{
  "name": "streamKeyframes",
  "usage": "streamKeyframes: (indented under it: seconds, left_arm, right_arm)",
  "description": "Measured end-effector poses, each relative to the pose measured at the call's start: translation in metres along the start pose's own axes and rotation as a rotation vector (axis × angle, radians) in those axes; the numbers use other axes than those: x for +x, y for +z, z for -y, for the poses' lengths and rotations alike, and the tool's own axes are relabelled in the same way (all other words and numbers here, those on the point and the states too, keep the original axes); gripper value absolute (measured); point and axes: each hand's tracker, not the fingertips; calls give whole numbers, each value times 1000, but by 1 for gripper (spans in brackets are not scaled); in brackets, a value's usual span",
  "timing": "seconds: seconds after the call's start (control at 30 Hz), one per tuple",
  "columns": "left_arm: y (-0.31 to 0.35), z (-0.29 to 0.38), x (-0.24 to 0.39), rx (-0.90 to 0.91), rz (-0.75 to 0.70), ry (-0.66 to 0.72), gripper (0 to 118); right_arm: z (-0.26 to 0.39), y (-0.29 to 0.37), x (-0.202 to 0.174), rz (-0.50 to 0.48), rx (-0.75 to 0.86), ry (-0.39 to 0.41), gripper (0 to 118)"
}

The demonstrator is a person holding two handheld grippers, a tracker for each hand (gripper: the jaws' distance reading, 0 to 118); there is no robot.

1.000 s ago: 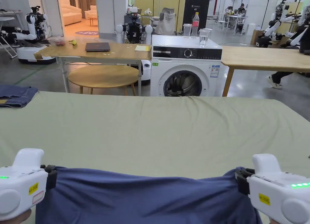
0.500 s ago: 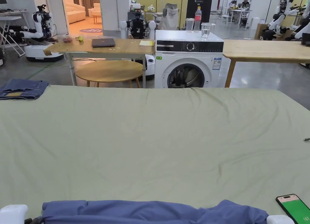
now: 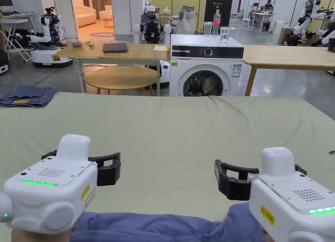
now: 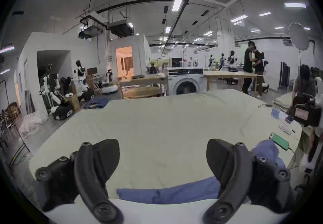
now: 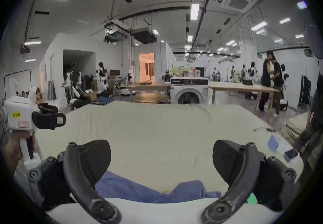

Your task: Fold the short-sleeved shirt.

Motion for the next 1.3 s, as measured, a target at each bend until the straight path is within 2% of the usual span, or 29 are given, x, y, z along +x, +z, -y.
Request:
streamKeyframes:
  seconds: [0.03, 0.07, 0.1, 0.13, 0.17, 0.2, 0.23, 0.37, 0.5, 0.6, 0.7, 0.8, 1.3]
  left_arm:
    - [-2, 1, 3, -3, 7, -5, 102]
    - [-3, 3, 5, -13, 17, -12, 99]
    - [-3, 6, 7, -18, 23, -13, 84]
    - [-2, 9, 8, -20, 29, -12, 30]
    - [-3, 12, 11, -25, 26, -12, 0]
    - [-1, 13, 12, 26, 10, -10, 0]
    - [1, 15, 9, -3, 19, -8, 0]
    - [-1, 15, 7, -26, 32, -2, 0]
    - [-1, 13, 2, -29, 29, 7, 0]
    - [-2, 15, 3, -32, 24, 3, 0]
    - [-2, 18, 1, -36, 24, 7, 0]
    - [-2, 20, 0, -39, 22, 14, 0]
    - [8, 34, -17, -64, -3, 26, 0]
  right_arm:
    - [0, -1, -3, 2, -4, 13, 112]
    - [2, -1, -5, 6, -2, 19, 95]
    - [4, -2, -8, 22, 5, 29, 51]
    - [6, -4, -10, 61, 6, 43, 0]
    - [13, -5, -10, 127, 43, 21, 0]
    - [18, -7, -6, 67, 19, 21, 0]
    - [17, -8, -4, 33, 1, -12, 0]
    - [19, -9, -2, 81, 10, 14, 0]
    - [17, -7, 2, 88, 23, 0, 0]
    - [24, -8, 1, 166, 21, 60, 0]
    - [24, -3, 6, 105, 44, 43, 0]
    - [22, 2, 8, 103, 62, -3, 0]
    - [23, 2, 0, 83, 43, -3, 0]
